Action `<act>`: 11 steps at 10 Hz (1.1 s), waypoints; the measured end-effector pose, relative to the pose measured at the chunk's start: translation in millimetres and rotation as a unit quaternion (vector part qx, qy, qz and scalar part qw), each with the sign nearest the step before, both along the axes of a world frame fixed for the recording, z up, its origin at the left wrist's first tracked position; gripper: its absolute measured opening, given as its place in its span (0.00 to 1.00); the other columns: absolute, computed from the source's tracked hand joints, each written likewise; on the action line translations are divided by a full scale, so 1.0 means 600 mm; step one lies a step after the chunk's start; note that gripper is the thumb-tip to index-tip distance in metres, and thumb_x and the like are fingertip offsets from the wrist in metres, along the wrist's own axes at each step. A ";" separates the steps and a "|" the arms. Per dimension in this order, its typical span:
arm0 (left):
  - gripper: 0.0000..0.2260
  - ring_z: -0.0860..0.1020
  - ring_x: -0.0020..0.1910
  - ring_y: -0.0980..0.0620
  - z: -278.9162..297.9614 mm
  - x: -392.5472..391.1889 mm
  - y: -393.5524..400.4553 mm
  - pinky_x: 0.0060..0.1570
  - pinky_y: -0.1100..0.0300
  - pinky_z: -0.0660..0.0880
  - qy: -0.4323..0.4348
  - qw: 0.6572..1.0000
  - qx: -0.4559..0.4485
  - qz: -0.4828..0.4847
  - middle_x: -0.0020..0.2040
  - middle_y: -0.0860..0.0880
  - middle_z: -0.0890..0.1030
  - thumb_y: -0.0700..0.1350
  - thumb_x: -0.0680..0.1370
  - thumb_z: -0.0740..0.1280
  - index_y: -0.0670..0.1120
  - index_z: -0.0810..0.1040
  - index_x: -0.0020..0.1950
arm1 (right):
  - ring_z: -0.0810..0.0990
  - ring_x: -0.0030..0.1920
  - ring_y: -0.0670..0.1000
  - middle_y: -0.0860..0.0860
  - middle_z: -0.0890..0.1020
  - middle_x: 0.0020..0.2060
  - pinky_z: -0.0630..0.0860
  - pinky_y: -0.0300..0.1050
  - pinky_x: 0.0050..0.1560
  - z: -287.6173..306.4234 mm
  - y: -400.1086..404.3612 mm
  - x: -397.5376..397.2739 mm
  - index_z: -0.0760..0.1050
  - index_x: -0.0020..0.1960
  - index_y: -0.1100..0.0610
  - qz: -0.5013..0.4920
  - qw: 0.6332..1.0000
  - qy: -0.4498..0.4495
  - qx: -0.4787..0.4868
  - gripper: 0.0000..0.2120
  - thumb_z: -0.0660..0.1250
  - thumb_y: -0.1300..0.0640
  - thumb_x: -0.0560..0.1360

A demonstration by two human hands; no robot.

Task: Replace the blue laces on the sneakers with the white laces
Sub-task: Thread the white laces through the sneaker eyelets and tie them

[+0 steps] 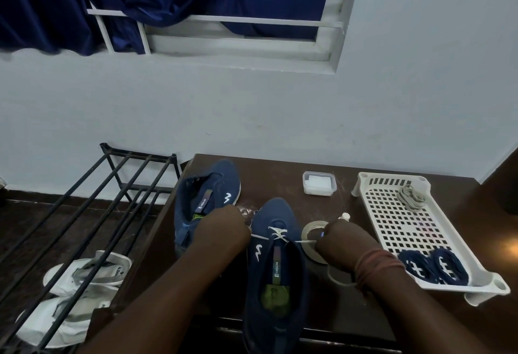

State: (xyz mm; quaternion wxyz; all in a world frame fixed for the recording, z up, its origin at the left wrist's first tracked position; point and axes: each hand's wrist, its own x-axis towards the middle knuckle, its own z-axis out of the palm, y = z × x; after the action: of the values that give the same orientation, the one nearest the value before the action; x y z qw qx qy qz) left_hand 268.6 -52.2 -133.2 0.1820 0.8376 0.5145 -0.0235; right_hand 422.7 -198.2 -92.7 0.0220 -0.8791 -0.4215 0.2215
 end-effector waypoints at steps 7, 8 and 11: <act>0.11 0.84 0.50 0.45 0.059 -0.008 -0.033 0.47 0.53 0.83 -0.137 0.928 -0.333 0.093 0.56 0.39 0.82 0.36 0.80 0.65 0.35 0.78 0.61 | 0.80 0.35 0.51 0.51 0.81 0.33 0.79 0.46 0.42 0.008 -0.003 0.007 0.75 0.37 0.56 0.002 0.977 0.101 0.189 0.09 0.71 0.56 0.75; 0.11 0.81 0.50 0.47 0.063 -0.009 -0.038 0.43 0.58 0.83 -0.145 0.907 -0.385 0.092 0.55 0.42 0.80 0.34 0.83 0.60 0.35 0.77 0.63 | 0.77 0.32 0.49 0.48 0.77 0.29 0.73 0.41 0.38 0.009 -0.007 0.013 0.72 0.32 0.54 0.014 0.982 0.088 0.167 0.14 0.66 0.61 0.75; 0.08 0.81 0.42 0.47 0.067 -0.006 -0.059 0.45 0.55 0.79 -0.119 0.978 -0.166 0.038 0.47 0.44 0.85 0.46 0.76 0.71 0.42 0.83 0.48 | 0.82 0.47 0.55 0.54 0.84 0.44 0.72 0.38 0.43 0.009 0.004 0.018 0.78 0.43 0.57 0.014 0.981 -0.064 0.183 0.05 0.69 0.66 0.70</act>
State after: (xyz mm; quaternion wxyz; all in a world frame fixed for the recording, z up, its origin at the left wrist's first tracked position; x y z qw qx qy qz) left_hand 265.0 -87.4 -92.8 0.3794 0.7725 0.5092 -0.0022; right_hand 433.6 -195.9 -87.1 0.1522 -0.8667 -0.4675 0.0846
